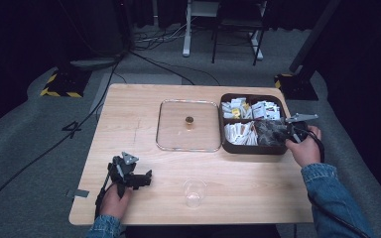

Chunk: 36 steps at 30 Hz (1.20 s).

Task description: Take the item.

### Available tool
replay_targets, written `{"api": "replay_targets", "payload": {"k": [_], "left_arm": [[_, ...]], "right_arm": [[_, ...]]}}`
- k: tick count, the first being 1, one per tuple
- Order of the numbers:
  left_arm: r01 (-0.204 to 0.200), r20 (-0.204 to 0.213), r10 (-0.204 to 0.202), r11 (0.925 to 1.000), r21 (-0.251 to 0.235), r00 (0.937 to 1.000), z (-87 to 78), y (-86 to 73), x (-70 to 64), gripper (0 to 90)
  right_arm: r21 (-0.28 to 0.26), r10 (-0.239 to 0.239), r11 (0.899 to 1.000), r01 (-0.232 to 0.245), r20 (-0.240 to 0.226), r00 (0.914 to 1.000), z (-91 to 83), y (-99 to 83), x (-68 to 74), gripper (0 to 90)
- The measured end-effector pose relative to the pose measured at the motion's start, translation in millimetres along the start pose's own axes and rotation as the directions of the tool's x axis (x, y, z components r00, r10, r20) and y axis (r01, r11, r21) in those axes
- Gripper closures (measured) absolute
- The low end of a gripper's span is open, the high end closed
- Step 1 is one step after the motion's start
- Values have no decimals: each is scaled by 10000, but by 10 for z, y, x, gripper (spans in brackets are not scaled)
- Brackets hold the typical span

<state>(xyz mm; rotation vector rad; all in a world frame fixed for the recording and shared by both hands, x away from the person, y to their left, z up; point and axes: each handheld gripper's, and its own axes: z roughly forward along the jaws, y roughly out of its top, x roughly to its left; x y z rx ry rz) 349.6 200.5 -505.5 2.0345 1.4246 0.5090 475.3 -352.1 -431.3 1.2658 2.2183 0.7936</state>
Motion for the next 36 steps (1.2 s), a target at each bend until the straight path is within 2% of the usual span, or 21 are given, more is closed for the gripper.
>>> {"api": "replay_targets", "payload": {"k": [10,13,17,24,31,36], "left_arm": [[-4,3,4,10000,3,10000,0,0,0,0],[-2,1,2,10000,2,10000,0,0,0,0],[-1,4,1,10000,4,10000,0,0,0,0],[-6,3,6,10000,8,10000,0,0,0,0],[-38,16,38,10000,12,10000,1,3,3,0],[-126,27,126,9999,6,9999,11,15,6,0]], "right_arm": [[-806,504,9953,-532,-368,9981,-145,3,-60,721],[-1239,644,9898,-710,-564,9963,-206,9,-66,720],[-1842,880,9774,-1037,-912,9919,-296,26,-48,720],[-2542,704,9624,-958,-1071,9917,-436,74,17,720],[-3116,690,9439,-1095,-1379,9880,-604,119,75,720],[-3266,482,9402,-967,-1533,9870,-693,147,146,719]]}}
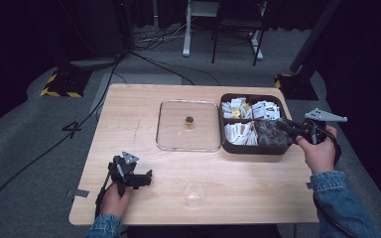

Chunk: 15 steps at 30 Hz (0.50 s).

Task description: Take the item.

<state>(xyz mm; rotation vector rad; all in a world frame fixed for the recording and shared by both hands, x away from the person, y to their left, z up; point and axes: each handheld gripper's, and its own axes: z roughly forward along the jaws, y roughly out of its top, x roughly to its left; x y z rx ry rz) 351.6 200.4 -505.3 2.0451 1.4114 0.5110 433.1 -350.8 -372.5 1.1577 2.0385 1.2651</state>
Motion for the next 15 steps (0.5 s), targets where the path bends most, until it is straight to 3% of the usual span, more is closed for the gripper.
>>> {"api": "replay_targets", "payload": {"k": [15], "left_arm": [[58,-6,-58,10000,15,10000,-1,-2,-6,0]], "right_arm": [[-235,-751,9970,732,-925,9929,-65,142,371,719]]}}
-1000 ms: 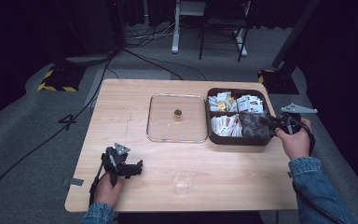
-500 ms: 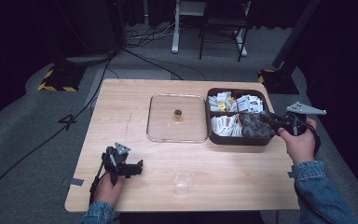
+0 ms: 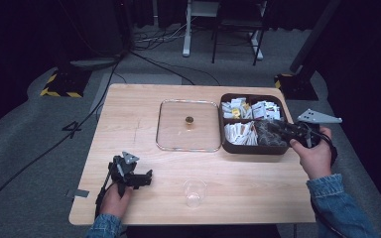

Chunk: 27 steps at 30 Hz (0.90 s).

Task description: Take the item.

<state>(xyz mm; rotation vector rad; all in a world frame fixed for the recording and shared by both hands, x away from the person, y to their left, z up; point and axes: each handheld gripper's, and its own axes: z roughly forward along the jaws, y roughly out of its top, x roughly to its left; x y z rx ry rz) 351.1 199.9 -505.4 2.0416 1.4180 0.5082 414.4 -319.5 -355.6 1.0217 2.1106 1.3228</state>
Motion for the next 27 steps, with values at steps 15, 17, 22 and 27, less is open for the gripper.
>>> {"api": "replay_targets", "payload": {"k": [15,17,22,27], "left_arm": [[102,-77,-102,9999,-25,9999,-46,-56,-23,0],[93,-87,-93,10000,-29,9999,-46,-56,-22,0],[92,-84,-92,10000,-29,9999,-46,-56,-22,0],[60,-22,-60,10000,-28,10000,-42,-52,-21,0]], "right_arm": [[-279,-603,9980,567,-1542,9862,-44,123,555,719],[-371,-626,9977,568,-1794,9818,-49,129,635,718],[-420,-836,9962,760,-2257,9706,-55,150,835,719],[-512,-1057,9941,953,-2746,9557,-43,167,1025,718]]}}
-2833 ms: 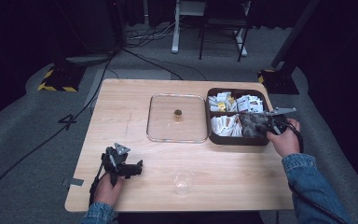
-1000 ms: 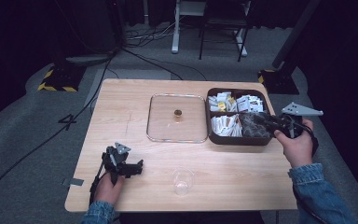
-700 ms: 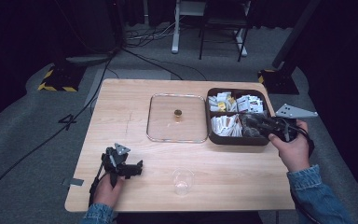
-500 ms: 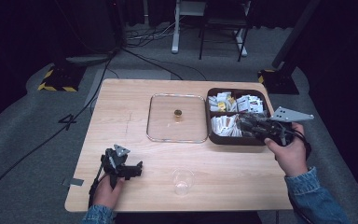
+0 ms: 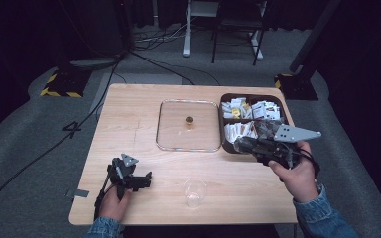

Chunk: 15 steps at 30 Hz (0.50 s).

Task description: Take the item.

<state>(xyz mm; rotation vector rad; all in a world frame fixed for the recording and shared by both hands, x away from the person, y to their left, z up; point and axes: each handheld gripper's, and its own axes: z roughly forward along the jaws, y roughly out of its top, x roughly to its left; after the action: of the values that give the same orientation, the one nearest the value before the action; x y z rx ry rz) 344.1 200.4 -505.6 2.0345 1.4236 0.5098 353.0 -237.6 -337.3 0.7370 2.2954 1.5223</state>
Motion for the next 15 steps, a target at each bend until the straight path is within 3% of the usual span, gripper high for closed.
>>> {"api": "replay_targets", "payload": {"k": [15], "left_arm": [[-92,32,92,10000,16,10000,6,10,4,0]], "right_arm": [[67,-598,9981,609,-1081,9923,169,92,389,718]]}}
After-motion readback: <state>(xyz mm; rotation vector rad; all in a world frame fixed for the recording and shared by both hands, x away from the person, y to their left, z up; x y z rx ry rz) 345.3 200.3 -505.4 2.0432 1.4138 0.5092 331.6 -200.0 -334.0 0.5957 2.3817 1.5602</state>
